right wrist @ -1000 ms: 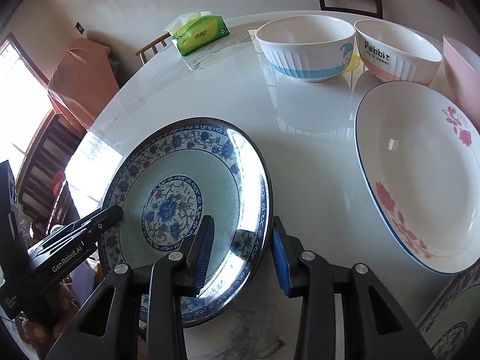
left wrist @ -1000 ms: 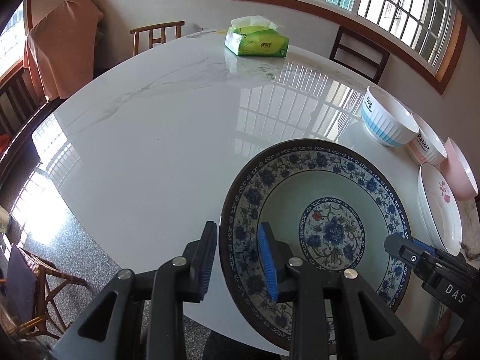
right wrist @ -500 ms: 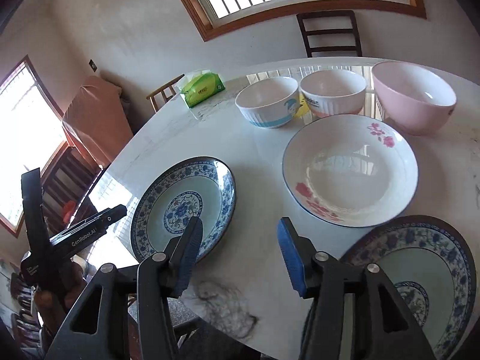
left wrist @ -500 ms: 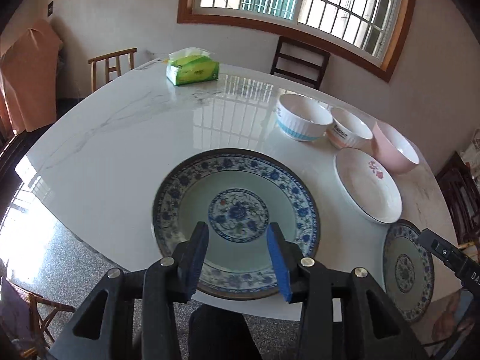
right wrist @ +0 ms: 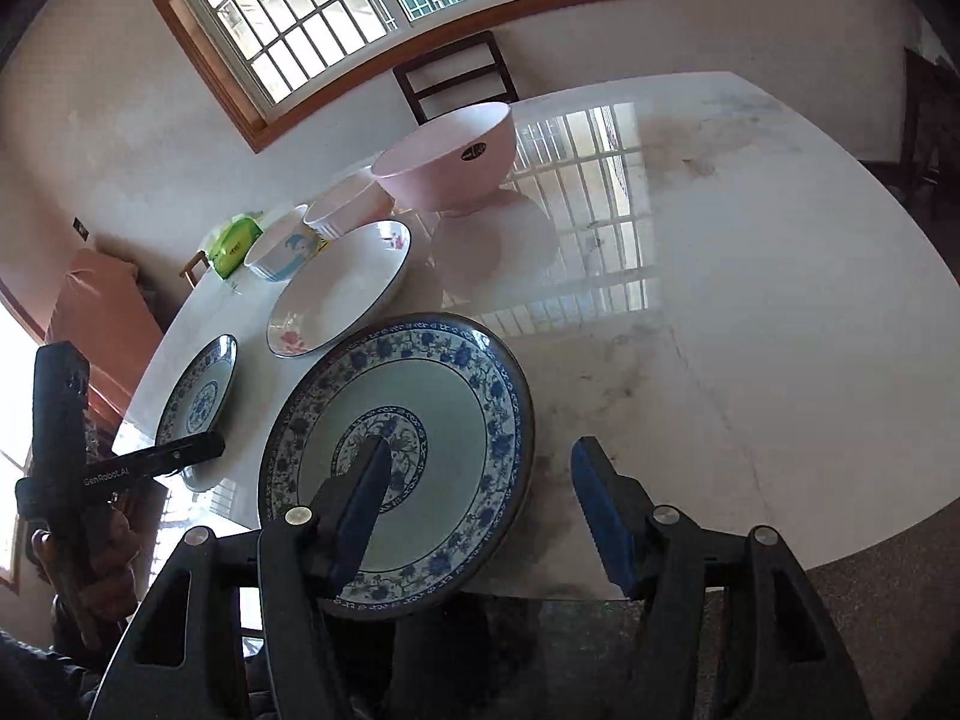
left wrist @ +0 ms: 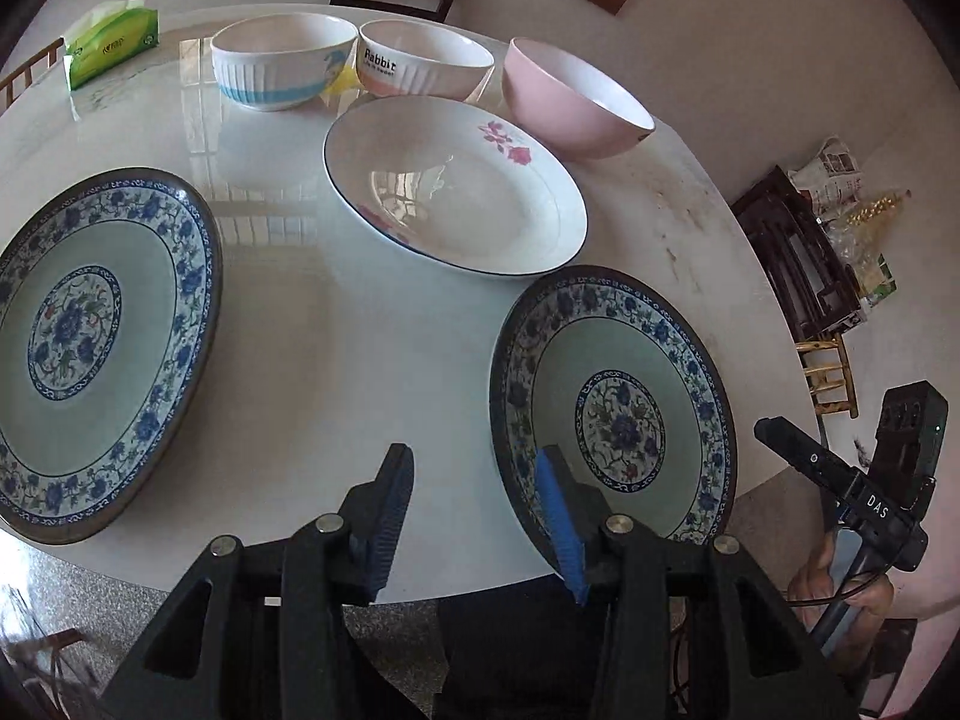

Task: Organize plates and bowls

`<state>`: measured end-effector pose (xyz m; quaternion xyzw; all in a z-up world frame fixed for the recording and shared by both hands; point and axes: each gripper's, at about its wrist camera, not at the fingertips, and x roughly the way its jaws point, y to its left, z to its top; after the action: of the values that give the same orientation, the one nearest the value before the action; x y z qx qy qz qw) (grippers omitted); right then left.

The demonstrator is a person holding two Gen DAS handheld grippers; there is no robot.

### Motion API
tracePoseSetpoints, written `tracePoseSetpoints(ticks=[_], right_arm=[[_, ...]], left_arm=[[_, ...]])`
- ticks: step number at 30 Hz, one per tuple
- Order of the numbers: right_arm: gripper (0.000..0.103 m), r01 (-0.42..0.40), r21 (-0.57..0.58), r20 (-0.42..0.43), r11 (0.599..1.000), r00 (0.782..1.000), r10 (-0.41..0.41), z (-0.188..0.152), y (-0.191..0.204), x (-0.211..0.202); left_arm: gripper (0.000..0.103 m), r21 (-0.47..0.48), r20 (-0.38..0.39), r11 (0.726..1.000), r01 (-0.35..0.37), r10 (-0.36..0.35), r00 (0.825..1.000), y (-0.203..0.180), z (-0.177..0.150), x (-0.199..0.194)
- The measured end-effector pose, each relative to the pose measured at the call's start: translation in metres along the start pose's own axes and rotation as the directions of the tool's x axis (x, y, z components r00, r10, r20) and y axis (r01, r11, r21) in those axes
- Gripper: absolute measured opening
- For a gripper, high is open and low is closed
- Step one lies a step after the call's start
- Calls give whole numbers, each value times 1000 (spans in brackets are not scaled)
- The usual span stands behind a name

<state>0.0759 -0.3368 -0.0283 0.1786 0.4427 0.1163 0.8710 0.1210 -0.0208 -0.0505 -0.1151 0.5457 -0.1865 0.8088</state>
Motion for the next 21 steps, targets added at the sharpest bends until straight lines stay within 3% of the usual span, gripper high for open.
tracePoseSetpoints(ticks=[3, 8, 12, 21], right_arm=[[61, -67, 85, -25, 994, 997, 70, -5, -21, 14], [61, -119, 111, -46, 987, 991, 124, -9, -30, 32], [60, -154, 112, -58, 982, 985, 161, -11, -31, 39], [54, -185, 84, -64, 979, 980, 190, -7, -26, 48]], left_arm=[[44, -40, -23, 999, 19, -20, 1000, 5, 0, 5], [44, -143, -44, 986, 83, -90, 995, 11, -1, 13], [44, -95, -43, 995, 17, -22, 999, 2, 0, 16], [42, -39, -64, 998, -41, 39, 997, -7, 0, 23]])
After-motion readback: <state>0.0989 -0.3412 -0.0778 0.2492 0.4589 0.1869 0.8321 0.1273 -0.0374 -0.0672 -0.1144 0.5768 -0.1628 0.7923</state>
